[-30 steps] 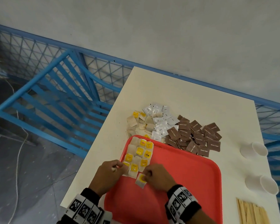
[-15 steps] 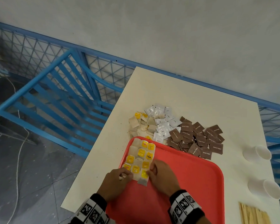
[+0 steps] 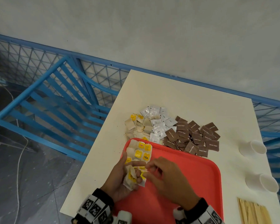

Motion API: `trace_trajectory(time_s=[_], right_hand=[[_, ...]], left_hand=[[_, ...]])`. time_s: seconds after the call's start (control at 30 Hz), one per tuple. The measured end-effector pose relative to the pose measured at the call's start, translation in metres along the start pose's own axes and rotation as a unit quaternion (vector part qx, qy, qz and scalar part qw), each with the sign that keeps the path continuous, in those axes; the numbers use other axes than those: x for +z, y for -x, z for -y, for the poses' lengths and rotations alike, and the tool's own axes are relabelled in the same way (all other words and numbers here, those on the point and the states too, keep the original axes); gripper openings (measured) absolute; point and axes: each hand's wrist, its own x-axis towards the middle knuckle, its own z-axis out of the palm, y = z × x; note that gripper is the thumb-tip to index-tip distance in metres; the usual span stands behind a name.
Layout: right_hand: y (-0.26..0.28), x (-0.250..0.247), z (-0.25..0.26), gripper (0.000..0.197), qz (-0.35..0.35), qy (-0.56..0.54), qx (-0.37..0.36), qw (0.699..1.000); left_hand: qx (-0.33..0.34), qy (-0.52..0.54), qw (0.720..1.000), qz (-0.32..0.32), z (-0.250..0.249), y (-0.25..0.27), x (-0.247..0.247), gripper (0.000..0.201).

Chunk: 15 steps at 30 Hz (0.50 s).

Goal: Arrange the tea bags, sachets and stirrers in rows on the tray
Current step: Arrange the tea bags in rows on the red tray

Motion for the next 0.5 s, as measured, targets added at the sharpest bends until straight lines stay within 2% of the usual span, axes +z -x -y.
trace_trajectory(time_s=[0.1, 0.17, 0.3, 0.37, 0.43, 0.5], right_hand=[[0.011, -0.008, 0.017, 0.025, 0.037, 0.016, -0.025, 0.999], [0.018, -0.009, 0.021, 0.033, 0.035, 0.050, -0.021, 0.998], [0.027, -0.018, 0.019, 0.026, -0.014, 0.029, -0.010, 0.999], [0.031, -0.023, 0.015, 0.026, -0.034, 0.037, 0.004, 0.999], [0.035, -0.023, 0.012, 0.034, -0.009, 0.083, 0.024, 0.996], [0.039, -0.021, 0.012, 0.033, 0.008, 0.104, 0.028, 0.994]], left_hand=[[0.006, 0.001, 0.999, 0.052, 0.008, -0.005, 0.016, 0.071], [0.009, -0.018, 0.998, 0.056, 0.016, -0.008, 0.023, 0.067], [0.044, -0.081, 0.996, 0.023, 0.029, -0.010, 0.037, 0.052], [0.064, -0.130, 0.989, 0.007, 0.034, -0.008, 0.043, 0.053], [0.072, -0.155, 0.985, -0.002, 0.037, -0.004, 0.049, 0.056], [0.078, -0.184, 0.980, -0.006, 0.038, -0.001, 0.054, 0.058]])
